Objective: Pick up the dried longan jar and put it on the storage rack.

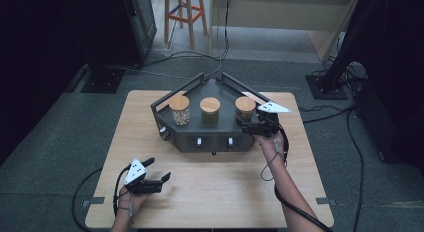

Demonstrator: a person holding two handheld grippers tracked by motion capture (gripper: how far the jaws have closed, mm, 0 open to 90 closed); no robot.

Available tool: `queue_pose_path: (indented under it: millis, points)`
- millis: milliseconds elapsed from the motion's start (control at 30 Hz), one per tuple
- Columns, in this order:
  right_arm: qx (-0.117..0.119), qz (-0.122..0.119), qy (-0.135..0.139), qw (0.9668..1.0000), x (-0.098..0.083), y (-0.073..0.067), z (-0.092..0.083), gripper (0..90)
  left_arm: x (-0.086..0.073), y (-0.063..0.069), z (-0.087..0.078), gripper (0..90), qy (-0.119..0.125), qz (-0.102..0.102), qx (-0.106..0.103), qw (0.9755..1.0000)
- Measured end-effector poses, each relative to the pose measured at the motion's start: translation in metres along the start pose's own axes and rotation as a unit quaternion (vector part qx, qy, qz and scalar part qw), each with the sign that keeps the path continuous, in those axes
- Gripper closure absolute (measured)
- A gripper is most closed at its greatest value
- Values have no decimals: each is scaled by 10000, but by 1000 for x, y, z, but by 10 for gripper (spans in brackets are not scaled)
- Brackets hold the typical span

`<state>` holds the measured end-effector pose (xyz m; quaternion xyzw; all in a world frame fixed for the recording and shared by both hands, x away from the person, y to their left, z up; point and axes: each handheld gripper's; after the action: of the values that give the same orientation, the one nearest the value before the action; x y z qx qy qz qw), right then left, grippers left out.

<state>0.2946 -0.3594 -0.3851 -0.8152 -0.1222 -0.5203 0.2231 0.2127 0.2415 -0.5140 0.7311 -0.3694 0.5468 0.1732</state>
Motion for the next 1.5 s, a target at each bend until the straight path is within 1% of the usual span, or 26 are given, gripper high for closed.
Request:
queue_pose_path:
  millis: [133, 233, 600, 733, 933, 1300, 1500]
  points:
    - [30, 14, 23, 10000, -1, -1, -5, 83, 0, 0, 0, 105, -7, 15, -4, 10000]
    - [41, -32, 33, 10000, -2, -1, -8, 83, 0, 0, 0, 105, -3, 17, -5, 10000]
    - [179, -2, 92, 9998, -8, 0, -22, 83, 0, 1, 1, 105, -7, 32, -7, 10000]
    - [143, -87, 40, 9999, -7, -2, -25, 83, 0, 1, 1, 105, 5, 37, -9, 10000]
    - [227, -26, 88, 9997, -11, 0, -32, 84, 0, 1, 0, 105, 14, 28, -6, 10000]
    - [291, -185, 24, 9994, -18, -3, -43, 84, 0, 1, 1, 105, 6, 42, -11, 10000]
    - [357, -167, 69, 9992, -24, -2, -52, 84, 1, 2, 1, 105, -3, 49, -13, 10000]
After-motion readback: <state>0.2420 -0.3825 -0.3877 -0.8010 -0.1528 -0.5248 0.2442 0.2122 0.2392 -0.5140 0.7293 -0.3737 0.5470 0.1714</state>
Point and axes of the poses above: each handheld gripper's, and its own axes: z roughly forward along the jaws, x roughly out of its top, y roughly to its right, and after that the axes turned 11 degrees about z, right-handed
